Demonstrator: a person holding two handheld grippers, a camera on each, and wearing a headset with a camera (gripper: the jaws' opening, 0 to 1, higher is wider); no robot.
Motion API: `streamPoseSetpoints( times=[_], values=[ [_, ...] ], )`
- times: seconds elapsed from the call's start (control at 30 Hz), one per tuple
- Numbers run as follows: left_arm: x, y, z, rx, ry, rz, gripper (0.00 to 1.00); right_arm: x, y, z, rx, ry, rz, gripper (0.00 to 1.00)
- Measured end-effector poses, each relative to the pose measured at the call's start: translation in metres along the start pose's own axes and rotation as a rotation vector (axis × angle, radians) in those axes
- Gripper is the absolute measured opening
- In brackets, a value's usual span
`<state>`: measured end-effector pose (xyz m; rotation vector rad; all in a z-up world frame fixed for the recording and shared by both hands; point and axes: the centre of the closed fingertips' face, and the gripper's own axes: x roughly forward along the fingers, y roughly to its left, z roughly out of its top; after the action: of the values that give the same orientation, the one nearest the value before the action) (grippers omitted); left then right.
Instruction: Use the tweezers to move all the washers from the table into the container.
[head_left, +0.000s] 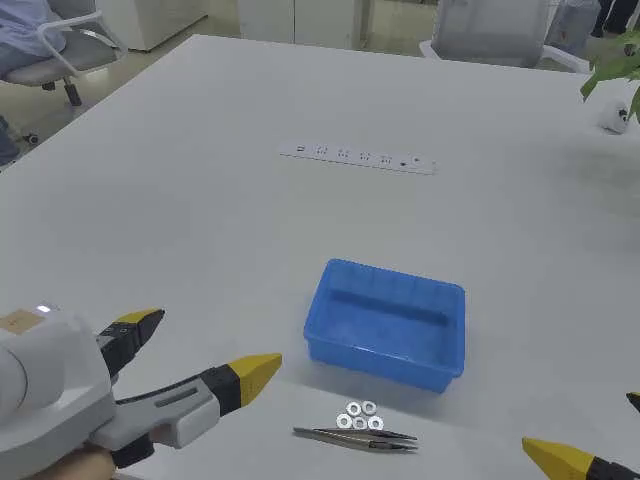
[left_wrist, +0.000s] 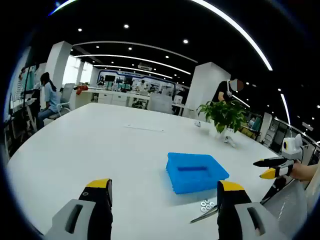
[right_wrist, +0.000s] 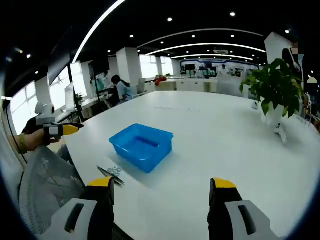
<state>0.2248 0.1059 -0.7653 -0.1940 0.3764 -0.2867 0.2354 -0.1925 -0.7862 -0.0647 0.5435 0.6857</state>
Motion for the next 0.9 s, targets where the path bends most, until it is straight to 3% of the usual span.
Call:
streamPoseSetpoints(
  times=[0.9],
  values=[
    [0.0015,-0.0002,-0.0031,0.008,0.017,-0.009,0.88,0.0003,0.0002,-0.0018,-0.011,0.013,-0.004,0.75]
  ],
)
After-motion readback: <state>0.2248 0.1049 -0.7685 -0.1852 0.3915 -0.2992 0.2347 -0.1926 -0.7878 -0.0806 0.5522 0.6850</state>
